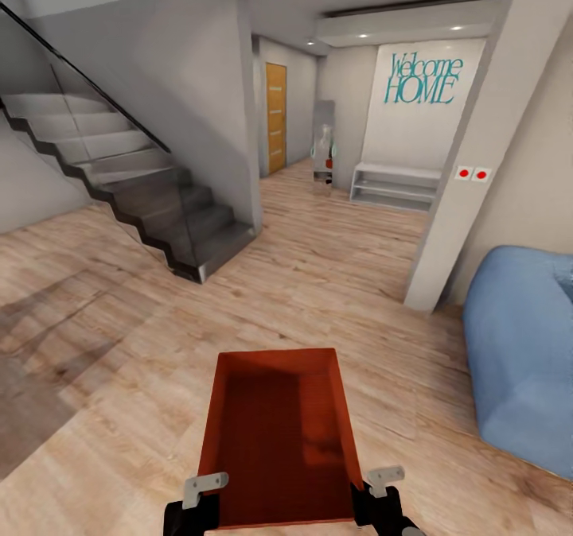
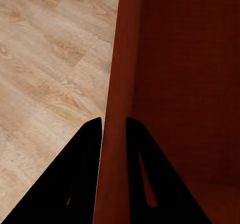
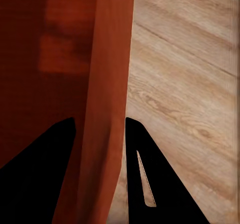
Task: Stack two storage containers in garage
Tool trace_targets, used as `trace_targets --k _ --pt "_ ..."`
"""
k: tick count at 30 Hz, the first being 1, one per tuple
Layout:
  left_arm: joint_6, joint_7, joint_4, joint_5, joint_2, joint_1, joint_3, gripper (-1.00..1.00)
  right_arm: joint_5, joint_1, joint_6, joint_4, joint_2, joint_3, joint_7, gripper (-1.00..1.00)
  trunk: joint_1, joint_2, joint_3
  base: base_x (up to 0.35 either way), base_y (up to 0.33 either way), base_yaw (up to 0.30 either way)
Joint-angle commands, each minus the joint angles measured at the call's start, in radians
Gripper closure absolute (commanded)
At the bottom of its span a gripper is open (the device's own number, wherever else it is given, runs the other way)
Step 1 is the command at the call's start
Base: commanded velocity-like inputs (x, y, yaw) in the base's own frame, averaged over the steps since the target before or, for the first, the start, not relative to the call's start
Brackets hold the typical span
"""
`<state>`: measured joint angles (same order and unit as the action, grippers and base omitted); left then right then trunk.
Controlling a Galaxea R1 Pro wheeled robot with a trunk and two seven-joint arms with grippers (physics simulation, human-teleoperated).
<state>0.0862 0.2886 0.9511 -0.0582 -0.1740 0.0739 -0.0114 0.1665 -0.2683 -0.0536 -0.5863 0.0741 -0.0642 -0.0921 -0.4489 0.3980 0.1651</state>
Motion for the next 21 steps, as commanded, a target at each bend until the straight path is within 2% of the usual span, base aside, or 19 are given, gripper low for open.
trace_targets --k 1,6,11,21 --pt "0.009 0.012 -0.014 -0.006 -0.001 0.0 -0.012 1.0 0.005 -0.002 -0.003 -0.001 0.021 -0.009 -0.014 1.0 -0.001 0.002 0.002 0.294 -0.101 -0.067" --pt "0.016 0.011 -0.014 -0.006 -0.001 0.0 -0.012 1.0 0.005 -0.001 -0.003 -0.001 0.021 -0.009 -0.014 1.0 -0.001 0.002 0.002 0.299 -0.085 -0.017" --pt "0.068 0.012 -0.012 -0.005 -0.001 0.0 -0.013 1.0 0.005 -0.002 -0.003 -0.001 0.021 -0.009 -0.015 1.0 -0.001 0.002 0.002 0.325 -0.008 -0.001" --pt "0.064 0.022 -0.012 -0.005 -0.001 0.0 -0.007 1.0 0.005 -0.002 -0.003 -0.001 0.021 -0.009 -0.014 1.0 -0.001 0.002 0.002 0.322 0.0 0.0"
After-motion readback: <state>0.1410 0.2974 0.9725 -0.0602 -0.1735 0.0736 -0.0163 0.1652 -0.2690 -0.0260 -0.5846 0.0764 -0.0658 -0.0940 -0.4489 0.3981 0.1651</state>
